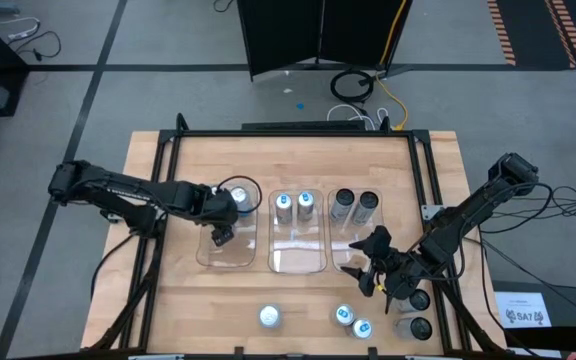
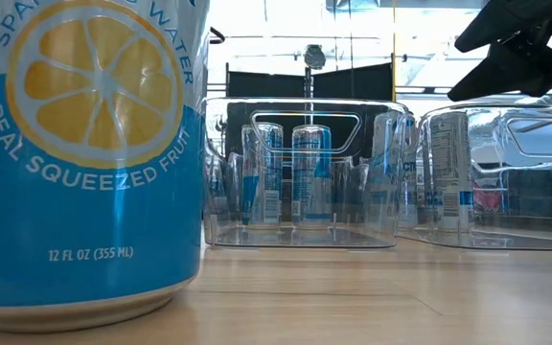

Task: Sort soda cans
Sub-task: Put the left blue-white soda can into the left transparent bin

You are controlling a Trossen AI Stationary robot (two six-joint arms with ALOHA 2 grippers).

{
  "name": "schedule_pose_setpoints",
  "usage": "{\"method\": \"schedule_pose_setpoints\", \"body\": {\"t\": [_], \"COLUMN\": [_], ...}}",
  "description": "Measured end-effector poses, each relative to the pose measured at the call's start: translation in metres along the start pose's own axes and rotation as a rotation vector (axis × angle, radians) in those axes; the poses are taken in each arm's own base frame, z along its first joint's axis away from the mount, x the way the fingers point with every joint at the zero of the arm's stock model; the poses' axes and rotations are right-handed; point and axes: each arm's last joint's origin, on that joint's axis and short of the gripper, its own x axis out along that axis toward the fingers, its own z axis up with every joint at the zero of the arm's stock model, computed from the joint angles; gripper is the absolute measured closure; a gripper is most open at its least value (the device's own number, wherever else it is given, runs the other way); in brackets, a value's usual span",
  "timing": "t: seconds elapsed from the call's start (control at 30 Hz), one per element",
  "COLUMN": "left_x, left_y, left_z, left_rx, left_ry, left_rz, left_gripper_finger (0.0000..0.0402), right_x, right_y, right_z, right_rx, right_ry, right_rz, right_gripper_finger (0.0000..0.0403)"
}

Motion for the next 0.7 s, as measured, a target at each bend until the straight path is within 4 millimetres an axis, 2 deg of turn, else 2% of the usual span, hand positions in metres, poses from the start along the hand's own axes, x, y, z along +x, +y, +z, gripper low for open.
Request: {"method": "schedule_pose_setpoints", "body": {"t": [0.13, 0.37, 0.7], "left_x": [0.0, 0.0001, 0.0], "left_y": [-0.0001, -0.001, -0.0004], "left_z": [-0.0001, 0.0012, -0.0012], "left_rx": [0.0, -0.004, 0.002], "left_ry": [0.001, -0.013, 0.024], "left_rz": [-0.001, -0.009, -0.018], "left_gripper_finger": [0.008, 0.0044, 0.0039], "right_x": [-0.0001, -0.0001, -0.0001], "right_y": [0.0001, 0.0001, 0.0002], "right_z": [0.0001, 0.0001, 0.0001], "right_rx": [0.0, 0.001, 0.001], "right_ry": [0.0, 0.0, 0.003], "right_rz": [0.001, 0.001, 0.004], "right_gripper_finger": [0.0067, 0.0067, 0.0067]}}
